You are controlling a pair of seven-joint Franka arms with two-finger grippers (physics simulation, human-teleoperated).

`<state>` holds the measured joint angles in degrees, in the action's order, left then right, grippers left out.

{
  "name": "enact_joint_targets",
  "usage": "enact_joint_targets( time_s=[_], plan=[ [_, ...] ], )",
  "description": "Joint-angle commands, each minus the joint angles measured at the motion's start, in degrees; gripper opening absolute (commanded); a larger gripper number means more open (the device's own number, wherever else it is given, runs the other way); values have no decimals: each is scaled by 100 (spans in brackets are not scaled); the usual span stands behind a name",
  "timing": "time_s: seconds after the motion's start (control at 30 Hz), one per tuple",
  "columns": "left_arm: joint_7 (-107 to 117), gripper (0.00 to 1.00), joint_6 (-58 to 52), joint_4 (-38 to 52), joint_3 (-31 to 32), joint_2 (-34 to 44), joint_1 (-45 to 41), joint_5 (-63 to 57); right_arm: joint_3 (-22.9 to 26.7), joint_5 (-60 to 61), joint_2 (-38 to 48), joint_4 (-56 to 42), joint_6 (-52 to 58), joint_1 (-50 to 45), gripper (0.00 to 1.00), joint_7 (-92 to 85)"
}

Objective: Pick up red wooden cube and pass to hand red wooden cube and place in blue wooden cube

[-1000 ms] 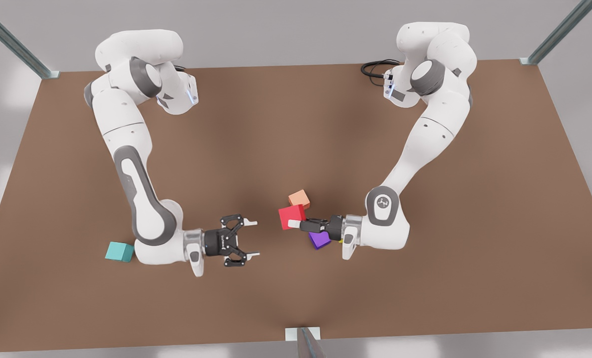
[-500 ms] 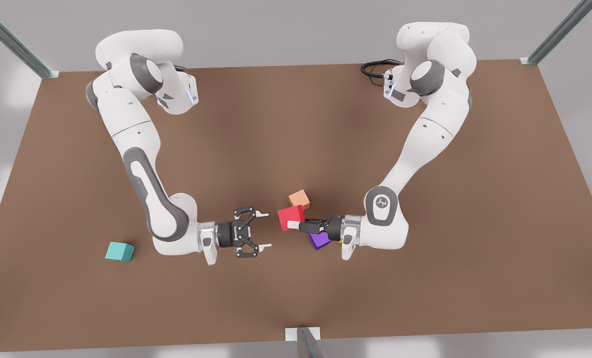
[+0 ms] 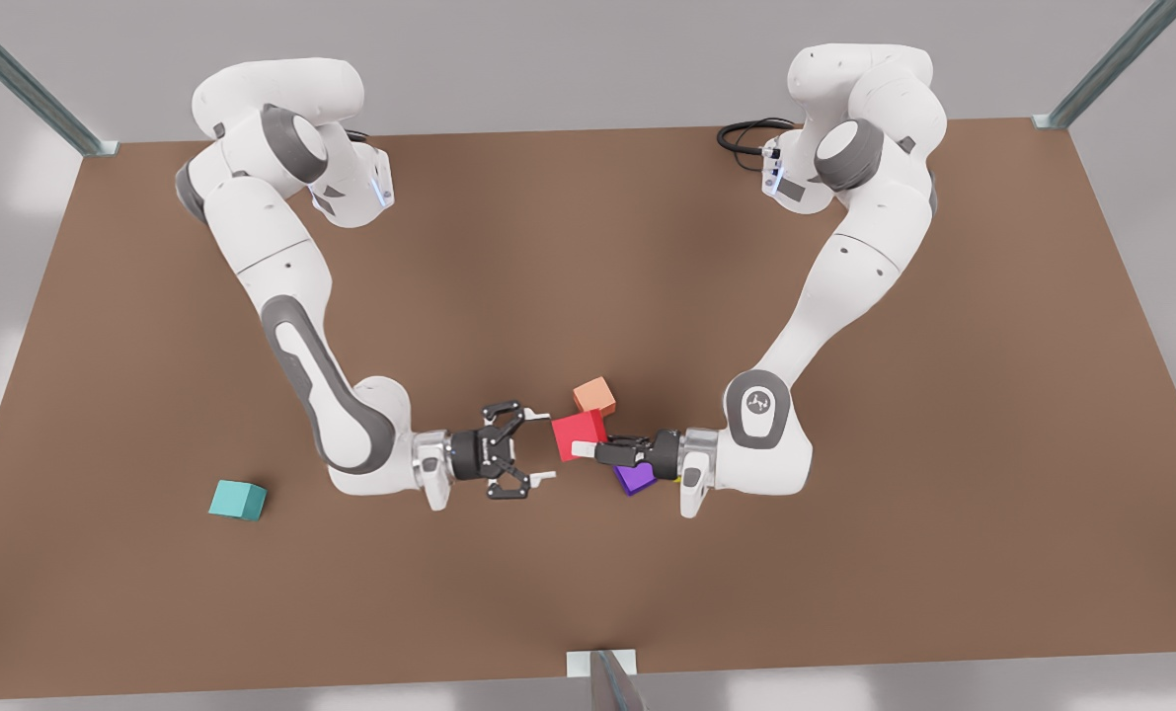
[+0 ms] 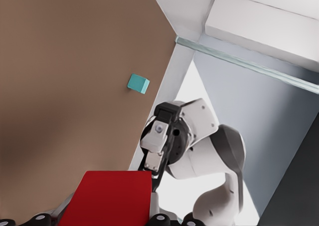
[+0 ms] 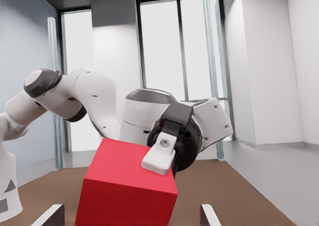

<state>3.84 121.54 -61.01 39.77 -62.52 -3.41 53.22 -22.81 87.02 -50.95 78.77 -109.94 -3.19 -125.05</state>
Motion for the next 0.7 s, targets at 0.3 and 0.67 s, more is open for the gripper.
enact_joint_targets(
  time_s=[0.3, 0.67],
  plan=[
    [-50, 67, 168, 37, 5, 3, -81, 31, -4, 184, -38, -10, -370, -200, 100, -723],
    [-252, 67, 168, 46, 31, 3, -125, 31, -4, 351, -134, -10, -493, -411, 100, -723]
  ],
)
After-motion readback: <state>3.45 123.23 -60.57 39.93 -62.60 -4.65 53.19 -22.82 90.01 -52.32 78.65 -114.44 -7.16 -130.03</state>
